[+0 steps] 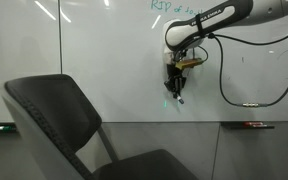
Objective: Use the marker on the chair to draw a smiley face on the whiteboard
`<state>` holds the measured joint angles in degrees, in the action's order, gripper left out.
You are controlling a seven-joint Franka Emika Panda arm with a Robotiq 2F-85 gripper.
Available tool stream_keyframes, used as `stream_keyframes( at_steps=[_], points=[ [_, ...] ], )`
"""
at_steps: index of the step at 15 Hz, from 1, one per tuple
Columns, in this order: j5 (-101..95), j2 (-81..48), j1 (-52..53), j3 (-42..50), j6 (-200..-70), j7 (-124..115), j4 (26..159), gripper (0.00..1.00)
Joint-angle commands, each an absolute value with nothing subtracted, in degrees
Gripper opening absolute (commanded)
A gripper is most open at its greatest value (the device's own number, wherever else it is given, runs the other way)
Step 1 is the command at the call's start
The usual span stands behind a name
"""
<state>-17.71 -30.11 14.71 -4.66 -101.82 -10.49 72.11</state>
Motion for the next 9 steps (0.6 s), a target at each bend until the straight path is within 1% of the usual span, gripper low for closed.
stream_keyframes(
  at_steps=[1,9],
  points=[
    [-16.83,-31.06,12.97,-3.25,-105.47,-9.27,71.60,0.06],
    [-17.16,-30.68,11.60,-2.43,-107.96,-8.63,73.48,0.06]
  ],
)
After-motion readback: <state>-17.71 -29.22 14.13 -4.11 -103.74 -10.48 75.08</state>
